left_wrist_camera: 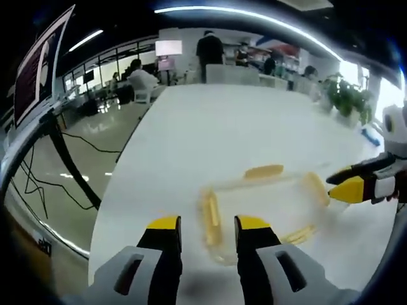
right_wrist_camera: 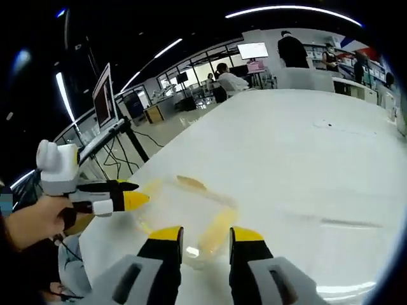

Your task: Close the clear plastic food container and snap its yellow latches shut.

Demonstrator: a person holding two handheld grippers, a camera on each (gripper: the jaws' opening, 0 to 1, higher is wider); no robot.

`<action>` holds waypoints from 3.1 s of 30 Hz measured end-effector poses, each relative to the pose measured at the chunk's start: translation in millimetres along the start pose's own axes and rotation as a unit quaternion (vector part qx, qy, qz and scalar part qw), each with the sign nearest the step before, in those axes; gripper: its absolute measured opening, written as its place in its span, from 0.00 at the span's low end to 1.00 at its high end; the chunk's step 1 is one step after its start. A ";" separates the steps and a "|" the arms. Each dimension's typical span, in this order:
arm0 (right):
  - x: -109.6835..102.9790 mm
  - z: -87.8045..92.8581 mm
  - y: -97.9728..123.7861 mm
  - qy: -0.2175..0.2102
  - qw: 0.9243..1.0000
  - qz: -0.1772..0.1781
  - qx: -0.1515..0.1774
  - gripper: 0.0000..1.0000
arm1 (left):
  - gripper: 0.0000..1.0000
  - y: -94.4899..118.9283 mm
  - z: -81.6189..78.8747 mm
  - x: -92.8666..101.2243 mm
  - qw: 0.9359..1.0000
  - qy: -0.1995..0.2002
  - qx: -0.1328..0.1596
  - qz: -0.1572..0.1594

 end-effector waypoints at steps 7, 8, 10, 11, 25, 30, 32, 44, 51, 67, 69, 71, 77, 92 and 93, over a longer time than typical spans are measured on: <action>-2.7 0.6 -6.9 0.003 1.000 -0.005 -0.004 0.20 | 0.24 -3.1 -0.2 -1.3 1.000 0.000 -0.001 -0.001; -1.9 0.7 -7.1 0.002 1.000 -0.002 -0.004 0.19 | 0.23 -3.5 -0.7 -2.1 1.000 -0.001 -0.001 -0.002; -0.5 0.4 -7.4 0.002 1.000 0.001 -0.003 0.17 | 0.21 -3.7 -1.3 -3.5 1.000 -0.004 -0.001 -0.005; 0.4 0.4 -7.9 0.001 1.000 0.001 -0.003 0.16 | 0.21 -3.9 -1.6 -4.3 1.000 -0.005 -0.001 -0.005; 2.4 3.1 -11.0 -0.004 1.000 -0.006 -0.014 0.10 | 0.03 -4.8 -2.2 2.1 1.000 -0.027 -0.001 0.002; 2.6 0.3 -8.2 -0.012 1.000 -0.002 -0.010 0.05 | 0.03 -2.6 -1.0 0.5 1.000 -0.029 -0.003 0.001; 3.8 0.5 -7.4 -0.020 1.000 -0.001 -0.010 0.04 | 0.03 -2.7 -1.2 0.7 0.999 -0.040 -0.003 -0.001; 4.1 -3.0 0.2 -0.020 1.000 0.009 -0.007 0.02 | 0.02 2.8 -7.3 1.6 0.999 -0.039 0.007 -0.006; 4.0 -7.0 3.4 -0.037 0.999 0.006 -0.004 0.02 | 0.02 10.5 -9.5 3.4 0.999 -0.040 0.002 -0.008; 1.0 -18.5 22.9 -0.055 0.998 0.007 -0.004 0.01 | 0.03 25.1 -23.1 12.7 0.998 -0.068 -0.004 -0.010; 1.4 -20.6 25.3 -0.057 0.998 0.007 -0.002 0.01 | 0.03 26.8 -25.9 14.6 0.998 -0.070 -0.003 -0.009; 1.3 -22.3 28.0 -0.058 0.998 0.007 0.002 0.01 | 0.03 28.0 -28.2 16.7 0.997 -0.070 -0.003 -0.011; 3.0 -24.6 34.7 -0.065 0.998 0.009 0.006 0.01 | 0.03 29.2 -31.3 22.3 0.998 -0.064 -0.006 -0.016; 15.6 -31.3 52.0 -0.080 0.997 0.009 0.012 0.01 | 0.04 39.0 -42.7 42.8 0.996 -0.091 -0.015 -0.006; 16.3 -31.6 54.4 -0.080 0.997 0.009 0.013 0.01 | 0.04 39.3 -43.7 44.9 0.996 -0.093 -0.015 -0.005</action>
Point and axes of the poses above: the point that each gripper's makers call its tool centre point, and the gripper's own axes: y roughly backward along the fingers, x roughly to its right, z roughly out of its underside, the point moved 10 cm from there along y, roughly backward along the fingers, and after that the axes turned 2 degrees about -y, right-handed, at the moved point
